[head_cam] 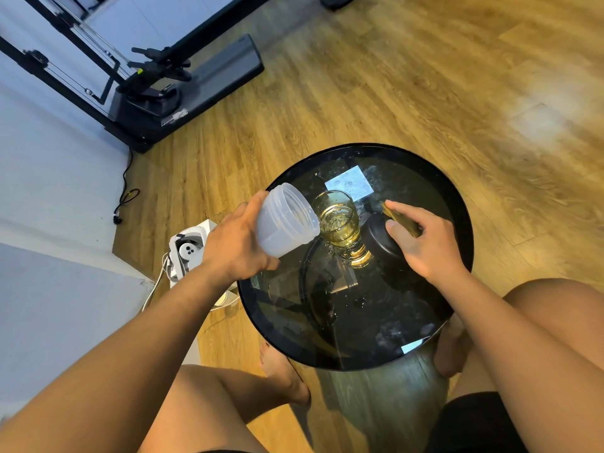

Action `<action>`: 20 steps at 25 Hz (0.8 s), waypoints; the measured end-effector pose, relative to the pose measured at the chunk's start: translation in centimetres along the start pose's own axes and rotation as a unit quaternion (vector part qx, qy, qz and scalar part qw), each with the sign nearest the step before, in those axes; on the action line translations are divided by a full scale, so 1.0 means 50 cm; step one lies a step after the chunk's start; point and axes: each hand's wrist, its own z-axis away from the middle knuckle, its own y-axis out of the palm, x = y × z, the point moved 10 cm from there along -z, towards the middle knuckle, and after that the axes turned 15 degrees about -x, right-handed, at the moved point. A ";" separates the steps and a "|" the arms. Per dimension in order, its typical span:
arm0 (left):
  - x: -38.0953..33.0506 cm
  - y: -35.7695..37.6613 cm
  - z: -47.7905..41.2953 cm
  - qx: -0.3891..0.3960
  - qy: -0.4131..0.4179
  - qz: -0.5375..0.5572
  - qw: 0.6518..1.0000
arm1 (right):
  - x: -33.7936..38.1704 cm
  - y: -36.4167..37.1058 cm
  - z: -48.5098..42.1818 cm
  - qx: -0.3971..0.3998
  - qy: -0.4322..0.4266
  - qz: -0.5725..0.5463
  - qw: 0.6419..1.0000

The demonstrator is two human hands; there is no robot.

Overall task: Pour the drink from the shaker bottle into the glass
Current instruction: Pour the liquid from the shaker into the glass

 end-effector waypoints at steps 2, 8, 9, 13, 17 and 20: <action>0.002 0.001 -0.001 0.001 -0.003 -0.002 1.000 | -0.001 0.000 0.000 0.000 -0.001 0.001 1.000; 0.001 -0.003 -0.002 0.001 0.004 -0.004 1.000 | -0.004 0.003 0.001 0.004 0.002 0.001 1.000; 0.001 -0.003 -0.002 0.001 0.003 -0.006 1.000 | -0.004 0.003 0.001 0.003 0.003 0.001 1.000; 0.002 -0.003 -0.002 0.001 0.001 -0.010 1.000 | -0.004 0.003 0.000 0.003 0.007 -0.001 1.000; 0.001 -0.002 -0.002 0.003 0.006 -0.004 1.000 | -0.005 0.004 0.001 0.005 0.009 0.000 1.000; 0.001 -0.003 -0.004 0.001 0.006 -0.010 1.000 | -0.006 0.004 0.000 0.006 0.015 -0.005 1.000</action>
